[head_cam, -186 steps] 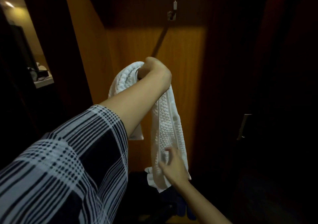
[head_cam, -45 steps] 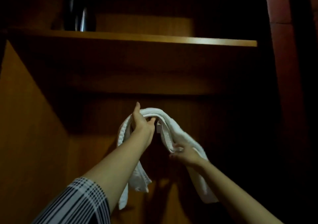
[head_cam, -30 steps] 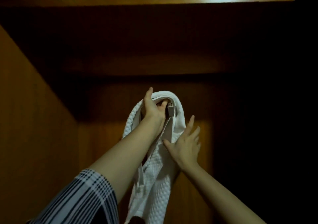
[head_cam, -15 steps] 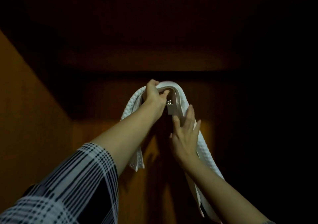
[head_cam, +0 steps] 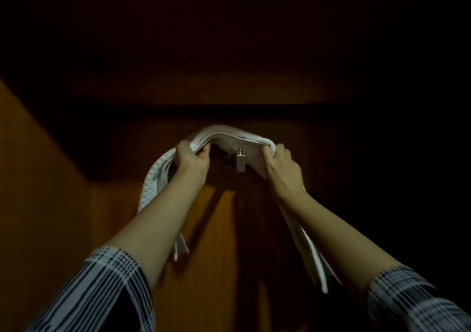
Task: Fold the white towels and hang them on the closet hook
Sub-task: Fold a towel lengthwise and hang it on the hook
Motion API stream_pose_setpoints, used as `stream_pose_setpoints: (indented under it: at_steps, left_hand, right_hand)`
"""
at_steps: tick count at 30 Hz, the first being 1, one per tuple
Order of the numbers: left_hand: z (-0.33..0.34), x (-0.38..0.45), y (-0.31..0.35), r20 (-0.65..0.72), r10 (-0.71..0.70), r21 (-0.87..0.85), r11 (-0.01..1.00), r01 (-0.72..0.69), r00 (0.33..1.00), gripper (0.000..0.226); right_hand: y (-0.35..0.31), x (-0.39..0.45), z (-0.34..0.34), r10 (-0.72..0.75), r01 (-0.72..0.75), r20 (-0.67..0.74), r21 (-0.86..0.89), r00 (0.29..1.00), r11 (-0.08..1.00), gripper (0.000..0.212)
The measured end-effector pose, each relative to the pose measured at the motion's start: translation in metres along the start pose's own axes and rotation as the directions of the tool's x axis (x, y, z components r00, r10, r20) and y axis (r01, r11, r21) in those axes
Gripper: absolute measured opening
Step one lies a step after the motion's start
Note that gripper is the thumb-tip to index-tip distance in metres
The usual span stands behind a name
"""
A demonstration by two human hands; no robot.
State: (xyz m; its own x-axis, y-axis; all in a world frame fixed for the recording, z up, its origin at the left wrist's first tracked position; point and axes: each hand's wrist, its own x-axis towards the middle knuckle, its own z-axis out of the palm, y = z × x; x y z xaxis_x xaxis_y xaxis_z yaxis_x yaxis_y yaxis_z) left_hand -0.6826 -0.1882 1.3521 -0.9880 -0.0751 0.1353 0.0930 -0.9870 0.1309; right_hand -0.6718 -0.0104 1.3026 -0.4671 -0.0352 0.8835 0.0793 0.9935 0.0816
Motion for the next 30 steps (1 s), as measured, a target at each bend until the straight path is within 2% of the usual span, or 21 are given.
stream_pose_setpoints:
  at_steps: [1,3,5,7,9,11,13,15,17,19,21,23,26,28,30]
  left_hand:
    - [-0.011,-0.002,0.0,-0.005,0.052,-0.014,0.999,-0.052,0.999,0.02]
    - [-0.045,-0.008,-0.005,-0.05,0.061,-0.07,0.995,-0.065,0.997,0.033]
    - [-0.074,-0.019,-0.019,-0.083,0.043,0.089,0.995,-0.036,0.996,0.029]
    - [-0.093,-0.03,-0.038,-0.074,-0.051,0.162,0.985,0.062,0.996,0.03]
    - [-0.103,-0.038,-0.053,-0.046,-0.156,0.246,0.955,0.163,0.987,0.037]
    - [-0.113,-0.041,-0.054,-0.078,-0.374,0.246,0.891,0.381,0.924,0.044]
    - [-0.127,-0.044,-0.042,-0.187,-0.505,0.481,0.701,0.527,0.843,0.056]
    - [-0.145,-0.052,-0.024,-0.309,-0.517,0.715,0.427,0.554,0.798,0.063]
    - [-0.162,-0.064,-0.011,-0.371,-0.455,0.829,0.23,0.51,0.809,0.055]
    - [-0.18,-0.08,-0.006,-0.345,-0.366,0.923,0.036,0.384,0.864,0.039]
    - [-0.2,-0.099,-0.004,-0.292,-0.335,0.954,-0.164,0.249,0.896,0.028]
    - [-0.223,-0.118,-0.001,-0.279,-0.382,0.93,-0.334,0.15,0.881,0.021]
    - [-0.264,-0.154,0.004,-0.328,-0.53,0.831,-0.555,-0.028,0.782,0.02]
    - [-0.297,-0.181,0.007,-0.384,-0.613,0.779,-0.617,-0.115,0.69,0.026]
    - [-0.333,-0.213,0.01,-0.43,-0.646,0.721,-0.666,-0.191,0.63,0.033]
  right_hand:
    - [-0.002,-0.004,0.003,-0.043,0.043,0.031,0.006,0.999,0.999,0.045]
    - [-0.009,-0.024,0.012,-0.153,0.151,0.083,0.036,0.985,0.988,0.042]
    - [-0.022,-0.05,0.019,-0.235,0.227,0.077,0.101,0.969,0.969,0.029]
    - [-0.035,-0.07,0.023,-0.205,0.19,0.069,0.177,0.976,0.966,0.02]
    - [-0.044,-0.086,0.031,-0.209,0.167,0.149,0.252,0.967,0.953,0.024]
    - [-0.042,-0.105,0.034,-0.19,0.092,0.248,0.359,0.95,0.929,0.032]
    - [-0.033,-0.126,0.03,-0.159,0.014,0.296,0.439,0.942,0.898,0.035]
    - [-0.025,-0.146,0.027,-0.167,-0.024,0.343,0.489,0.924,0.872,0.029]
    - [-0.019,-0.167,0.023,-0.167,-0.089,0.409,0.537,0.897,0.839,0.022]
    - [-0.018,-0.189,0.017,-0.15,-0.168,0.464,0.575,0.873,0.8,0.02]
    - [-0.017,-0.213,0.009,-0.134,-0.259,0.535,0.595,0.834,0.761,0.021]
    - [-0.017,-0.236,-0.001,-0.151,-0.317,0.621,0.575,0.769,0.754,0.023]
    - [-0.02,-0.276,-0.011,-0.192,-0.381,0.732,0.537,0.653,0.752,0.02]
    - [-0.024,-0.308,-0.017,-0.22,-0.417,0.789,0.512,0.573,0.751,0.018]
    - [-0.029,-0.345,-0.022,-0.251,-0.434,0.839,0.477,0.482,0.764,0.015]
